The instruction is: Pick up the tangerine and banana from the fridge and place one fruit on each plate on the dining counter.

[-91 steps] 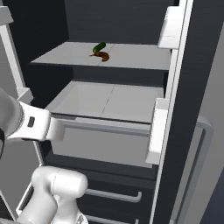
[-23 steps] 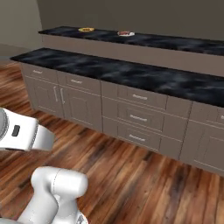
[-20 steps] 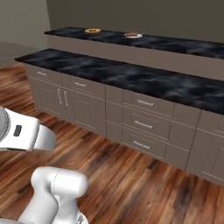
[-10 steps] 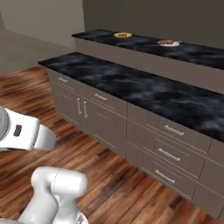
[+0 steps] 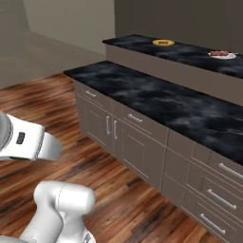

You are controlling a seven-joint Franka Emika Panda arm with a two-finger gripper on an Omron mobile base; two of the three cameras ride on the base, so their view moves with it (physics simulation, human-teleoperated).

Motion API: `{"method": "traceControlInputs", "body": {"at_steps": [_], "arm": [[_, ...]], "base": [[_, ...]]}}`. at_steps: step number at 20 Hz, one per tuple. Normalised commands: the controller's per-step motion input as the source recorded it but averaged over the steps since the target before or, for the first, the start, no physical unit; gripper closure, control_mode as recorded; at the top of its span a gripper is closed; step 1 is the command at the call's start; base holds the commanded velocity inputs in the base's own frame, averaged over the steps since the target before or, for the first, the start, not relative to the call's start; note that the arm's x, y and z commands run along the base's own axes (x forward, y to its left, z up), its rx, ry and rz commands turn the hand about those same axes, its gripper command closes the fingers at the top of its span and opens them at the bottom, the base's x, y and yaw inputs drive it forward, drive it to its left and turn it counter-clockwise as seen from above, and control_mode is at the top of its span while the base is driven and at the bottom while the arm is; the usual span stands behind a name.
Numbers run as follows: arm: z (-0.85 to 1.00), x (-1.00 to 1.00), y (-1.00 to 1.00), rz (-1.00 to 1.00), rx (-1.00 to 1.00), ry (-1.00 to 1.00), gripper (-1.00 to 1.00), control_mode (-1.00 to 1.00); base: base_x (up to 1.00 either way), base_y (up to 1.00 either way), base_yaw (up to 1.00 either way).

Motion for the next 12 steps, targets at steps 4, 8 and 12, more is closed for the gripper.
{"method": "traceControlInputs", "body": {"at_steps": [4, 8, 12], "arm": [[0.0, 0.0, 0.0, 0.0, 0.0, 0.0, 1.0, 1.0], [0.0, 0.0, 0.0, 0.0, 0.0, 0.0, 1.0, 1.0], [0.0, 0.0, 0.0, 0.0, 0.0, 0.0, 1.0, 1.0]], "base": [[0.98, 0.96, 0.08], [1.0, 0.55, 0.2], [1.0, -0.02, 0.48]]}}
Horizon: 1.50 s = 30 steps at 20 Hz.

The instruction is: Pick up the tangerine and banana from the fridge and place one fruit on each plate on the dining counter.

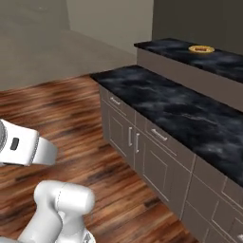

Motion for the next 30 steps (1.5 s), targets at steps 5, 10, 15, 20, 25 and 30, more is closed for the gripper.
{"method": "traceControlInputs", "body": {"at_steps": [5, 10, 15, 20, 25, 30], "arm": [[0.0, 0.0, 0.0, 0.0, 0.0, 0.0, 1.0, 1.0], [0.0, 0.0, 0.0, 0.0, 0.0, 0.0, 1.0, 1.0], [0.0, 0.0, 0.0, 0.0, 0.0, 0.0, 1.0, 1.0], [0.0, 0.0, 0.0, 0.0, 0.0, 0.0, 1.0, 1.0], [0.0, 0.0, 0.0, 0.0, 0.0, 0.0, 1.0, 1.0], [0.0, 0.0, 0.0, 0.0, 0.0, 0.0, 1.0, 1.0]], "base": [[1.0, 0.11, 0.37], [1.0, 0.54, 0.12], [1.0, 0.77, 0.0], [1.0, 0.77, 0.0], [1.0, 0.8, -0.13], [1.0, 0.82, -0.28]]}}
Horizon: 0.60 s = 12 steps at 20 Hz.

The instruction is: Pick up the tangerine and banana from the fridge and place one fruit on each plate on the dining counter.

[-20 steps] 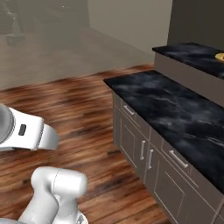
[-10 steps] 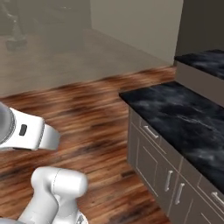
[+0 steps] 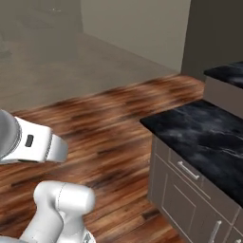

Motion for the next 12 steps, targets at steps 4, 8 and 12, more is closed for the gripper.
{"method": "traceControlInputs", "body": {"at_steps": [4, 8, 12], "arm": [[0.0, 0.0, 0.0, 0.0, 0.0, 0.0, 1.0, 1.0], [0.0, 0.0, 0.0, 0.0, 0.0, 0.0, 1.0, 1.0], [0.0, 0.0, 0.0, 0.0, 0.0, 0.0, 1.0, 1.0]], "base": [[1.0, 0.81, -0.39], [1.0, 0.79, -0.42], [1.0, 0.79, -0.43]]}}
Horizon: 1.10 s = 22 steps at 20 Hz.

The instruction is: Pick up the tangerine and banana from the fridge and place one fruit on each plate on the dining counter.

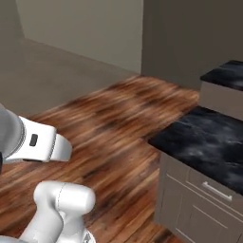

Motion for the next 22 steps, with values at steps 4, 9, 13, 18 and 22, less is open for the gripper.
{"method": "traceControlInputs", "body": {"at_steps": [4, 9, 13, 18, 22], "arm": [[0.0, 0.0, 0.0, 0.0, 0.0, 0.0, 1.0, 1.0], [0.0, 0.0, 0.0, 0.0, 0.0, 0.0, 1.0, 1.0], [0.0, 0.0, 0.0, 0.0, 0.0, 0.0, 1.0, 1.0], [0.0, 0.0, 0.0, 0.0, 0.0, 0.0, 1.0, 1.0], [0.0, 0.0, 0.0, 0.0, 0.0, 0.0, 1.0, 1.0]], "base": [[1.0, 0.8, -0.43], [1.0, 0.8, -0.42], [1.0, 0.78, -0.43], [1.0, 0.77, -0.43], [1.0, 0.76, -0.43]]}}
